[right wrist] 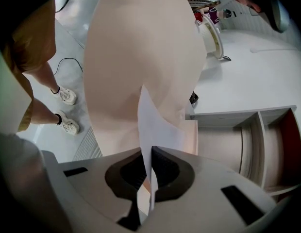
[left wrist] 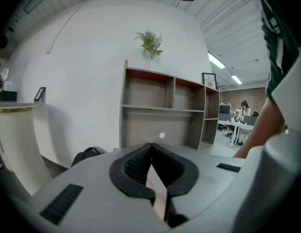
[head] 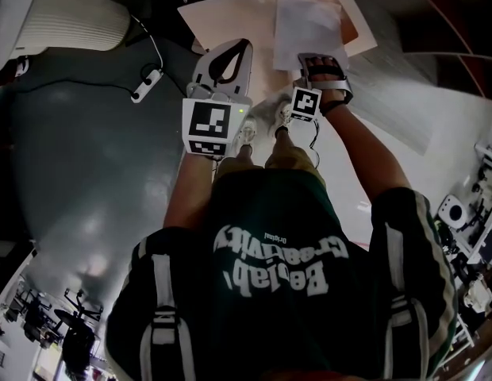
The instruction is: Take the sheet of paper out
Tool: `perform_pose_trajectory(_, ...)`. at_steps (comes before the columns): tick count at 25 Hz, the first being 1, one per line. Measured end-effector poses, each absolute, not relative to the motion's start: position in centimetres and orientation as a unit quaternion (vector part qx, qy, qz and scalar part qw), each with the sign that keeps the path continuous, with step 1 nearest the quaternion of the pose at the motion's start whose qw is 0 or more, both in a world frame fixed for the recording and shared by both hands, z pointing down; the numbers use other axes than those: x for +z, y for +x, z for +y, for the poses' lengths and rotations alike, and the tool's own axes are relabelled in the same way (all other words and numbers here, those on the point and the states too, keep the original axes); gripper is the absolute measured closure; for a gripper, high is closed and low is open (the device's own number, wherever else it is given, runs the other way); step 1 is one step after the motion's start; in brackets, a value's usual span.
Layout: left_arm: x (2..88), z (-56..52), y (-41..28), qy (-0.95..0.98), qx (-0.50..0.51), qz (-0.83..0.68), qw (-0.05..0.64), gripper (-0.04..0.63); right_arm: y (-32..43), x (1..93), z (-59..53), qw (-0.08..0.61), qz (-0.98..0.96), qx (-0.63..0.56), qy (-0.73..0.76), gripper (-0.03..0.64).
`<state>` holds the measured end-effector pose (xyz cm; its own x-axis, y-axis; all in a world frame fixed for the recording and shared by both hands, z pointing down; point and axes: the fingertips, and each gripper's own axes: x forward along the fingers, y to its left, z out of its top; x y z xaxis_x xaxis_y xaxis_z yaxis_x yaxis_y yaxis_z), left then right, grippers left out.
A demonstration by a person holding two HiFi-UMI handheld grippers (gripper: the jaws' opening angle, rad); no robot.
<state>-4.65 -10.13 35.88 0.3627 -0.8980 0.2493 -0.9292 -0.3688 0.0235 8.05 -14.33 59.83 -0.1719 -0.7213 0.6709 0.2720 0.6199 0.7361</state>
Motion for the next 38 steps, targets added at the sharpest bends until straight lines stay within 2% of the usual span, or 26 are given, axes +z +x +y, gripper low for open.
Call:
perform_pose_trajectory(9, 36.2, -11.0, -4.7, 0.826, 0.099, -0.55, 0.076, 0.578, 7.1, 58.3, -15.5, 0.585, -0.703, -0.349, 0.204, 0.583)
perform_pose_trajectory(18, 36.8, -12.2, -5.6, 0.833, 0.11, -0.538, 0.064, 0.578, 4.4, 55.5, -15.9, 0.493, -0.802, -0.184, 0.281, 0.583)
perform_pose_trajectory(27, 36.9, -13.9, -7.0, 0.829, 0.103, -0.546, 0.065, 0.578, 4.2, 51.8, -16.9, 0.41, -0.842, -0.076, 0.343, 0.583)
perform_pose_trajectory(38, 35.4, -15.8, -6.3, 0.844, 0.089, -0.527, 0.047, 0.578, 4.8, 46.1, -17.3, 0.318, -0.846, -0.031, 0.427, 0.583)
